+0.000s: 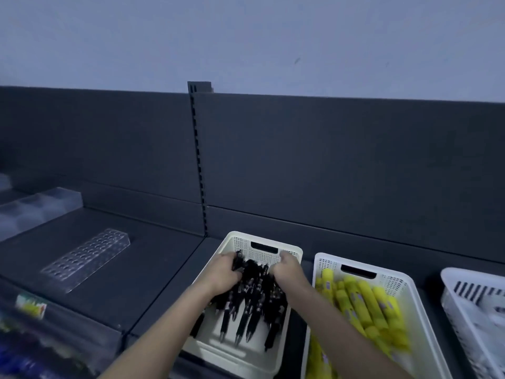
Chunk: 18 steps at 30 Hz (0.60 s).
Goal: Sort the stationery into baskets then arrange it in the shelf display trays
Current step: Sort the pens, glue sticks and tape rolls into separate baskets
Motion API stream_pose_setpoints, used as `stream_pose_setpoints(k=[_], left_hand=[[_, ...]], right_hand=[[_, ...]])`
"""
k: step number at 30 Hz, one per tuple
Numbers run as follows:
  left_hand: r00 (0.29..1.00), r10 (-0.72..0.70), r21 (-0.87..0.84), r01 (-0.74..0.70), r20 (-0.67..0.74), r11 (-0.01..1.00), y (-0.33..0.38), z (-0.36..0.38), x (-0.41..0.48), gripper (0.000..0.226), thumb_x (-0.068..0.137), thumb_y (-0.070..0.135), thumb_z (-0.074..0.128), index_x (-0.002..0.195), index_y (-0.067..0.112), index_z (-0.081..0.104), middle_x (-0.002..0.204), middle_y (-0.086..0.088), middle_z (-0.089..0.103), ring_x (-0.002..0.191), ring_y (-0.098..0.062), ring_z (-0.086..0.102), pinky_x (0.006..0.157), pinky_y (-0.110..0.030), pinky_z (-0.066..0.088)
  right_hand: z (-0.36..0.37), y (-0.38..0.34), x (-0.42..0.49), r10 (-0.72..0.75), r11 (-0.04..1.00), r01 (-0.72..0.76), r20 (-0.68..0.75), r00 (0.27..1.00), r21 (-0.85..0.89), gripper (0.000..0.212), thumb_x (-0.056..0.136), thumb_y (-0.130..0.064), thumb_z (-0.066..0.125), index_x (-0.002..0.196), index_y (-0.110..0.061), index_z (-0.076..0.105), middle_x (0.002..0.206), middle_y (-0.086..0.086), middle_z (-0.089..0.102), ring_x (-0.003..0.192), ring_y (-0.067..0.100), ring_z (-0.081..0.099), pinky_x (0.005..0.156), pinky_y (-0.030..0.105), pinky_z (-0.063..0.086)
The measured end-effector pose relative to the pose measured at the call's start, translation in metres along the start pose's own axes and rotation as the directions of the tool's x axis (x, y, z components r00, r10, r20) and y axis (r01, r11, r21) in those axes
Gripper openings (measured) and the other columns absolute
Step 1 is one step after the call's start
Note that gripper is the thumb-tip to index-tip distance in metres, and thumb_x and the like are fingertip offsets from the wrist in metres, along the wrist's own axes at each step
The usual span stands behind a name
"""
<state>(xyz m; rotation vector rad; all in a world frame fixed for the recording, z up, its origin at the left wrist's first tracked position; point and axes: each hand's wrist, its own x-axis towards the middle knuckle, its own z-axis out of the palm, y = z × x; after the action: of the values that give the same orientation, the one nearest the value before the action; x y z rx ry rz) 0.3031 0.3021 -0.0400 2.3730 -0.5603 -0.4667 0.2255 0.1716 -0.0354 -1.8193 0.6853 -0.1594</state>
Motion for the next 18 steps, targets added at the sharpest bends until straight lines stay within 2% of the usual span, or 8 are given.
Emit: stream_pose_setpoints(k=[2,4,6,8,9,11,14,18], left_hand=[[0.999,0.033,0.106,-0.031,-0.018,0.994,0.005,-0.003,-0.007,0.045,0.087,0.016,0.055,0.132,0.012,0.046,0.135,-0.011,0.045,0.126,-0.026,0.043,0.105,-0.03,0.036],[0.996,0.086,0.142,-0.081,-0.032,0.987,0.011,-0.001,-0.013,0.051,0.091,0.018,0.052,0.14,0.014,0.038,0.142,-0.01,0.038,0.133,-0.025,0.034,0.108,-0.027,0.028],[0.987,0.149,0.165,-0.138,-0.057,0.977,0.02,0.004,-0.02,0.05,0.093,0.019,0.05,0.14,0.014,0.036,0.142,-0.009,0.036,0.134,-0.023,0.032,0.11,-0.026,0.026],[0.976,0.21,0.185,-0.196,-0.059,0.963,0.031,0.014,-0.027,0.047,0.093,0.018,0.049,0.139,0.015,0.037,0.141,-0.007,0.038,0.133,-0.021,0.032,0.109,-0.027,0.026],[0.97,0.238,0.193,-0.224,-0.053,0.955,0.038,0.02,-0.03,0.047,0.093,0.018,0.048,0.139,0.016,0.038,0.141,-0.006,0.038,0.133,-0.021,0.031,0.11,-0.027,0.026],[0.953,0.302,0.21,-0.289,-0.03,0.934,0.057,0.034,-0.037,0.048,0.092,0.017,0.048,0.139,0.017,0.038,0.14,-0.004,0.039,0.133,-0.02,0.031,0.11,-0.027,0.026],[0.918,0.395,0.217,-0.389,0.014,0.895,0.089,0.058,-0.046,0.045,0.09,0.017,0.049,0.134,0.015,0.043,0.135,-0.006,0.044,0.13,-0.023,0.036,0.108,-0.029,0.03],[0.87,0.482,0.232,-0.491,0.098,0.84,0.137,0.098,-0.059,0.047,0.091,0.019,0.05,0.136,0.016,0.041,0.138,-0.005,0.043,0.131,-0.023,0.035,0.108,-0.028,0.029]], right_hand=[[-0.017,-0.004,-0.011,-0.109,0.993,0.11,0.049,0.993,-0.032,0.018,0.088,0.001,0.043,0.088,-0.016,0.051,0.074,0.001,0.042,0.059,0.012,0.039,0.055,0.023,0.031],[-0.033,-0.004,-0.023,-0.188,0.977,0.189,0.019,0.982,-0.103,0.02,0.085,0.002,0.045,0.07,-0.012,0.043,0.059,0.001,0.026,0.049,0.011,0.023,0.052,0.027,0.021],[-0.048,0.003,-0.033,-0.253,0.938,0.233,-0.048,0.966,-0.257,0.016,0.082,0.001,0.047,0.066,0.001,0.049,0.057,0.014,0.039,0.051,0.021,0.039,0.055,0.034,0.031],[-0.066,0.011,-0.043,-0.317,0.865,0.252,-0.083,0.945,-0.434,0.018,0.086,-0.004,0.049,0.092,0.004,0.063,0.088,0.019,0.063,0.087,0.029,0.058,0.077,0.035,0.041],[-0.077,0.016,-0.047,-0.333,0.824,0.252,-0.073,0.94,-0.507,0.025,0.09,-0.009,0.048,0.108,-0.001,0.062,0.106,0.013,0.063,0.104,0.026,0.056,0.087,0.031,0.039],[-0.101,0.027,-0.059,-0.326,0.76,0.211,-0.081,0.942,-0.614,0.038,0.094,-0.02,0.044,0.132,-0.012,0.049,0.131,0.004,0.053,0.123,0.019,0.047,0.099,0.026,0.034],[-0.14,0.047,-0.074,-0.316,0.7,0.133,-0.137,0.939,-0.701,0.045,0.095,-0.03,0.043,0.138,-0.018,0.038,0.139,0.0,0.045,0.128,0.018,0.041,0.101,0.028,0.034],[-0.197,0.076,-0.097,-0.271,0.692,0.03,-0.221,0.937,-0.721,0.046,0.093,-0.032,0.047,0.135,-0.014,0.042,0.133,0.005,0.049,0.124,0.022,0.046,0.097,0.029,0.038]])
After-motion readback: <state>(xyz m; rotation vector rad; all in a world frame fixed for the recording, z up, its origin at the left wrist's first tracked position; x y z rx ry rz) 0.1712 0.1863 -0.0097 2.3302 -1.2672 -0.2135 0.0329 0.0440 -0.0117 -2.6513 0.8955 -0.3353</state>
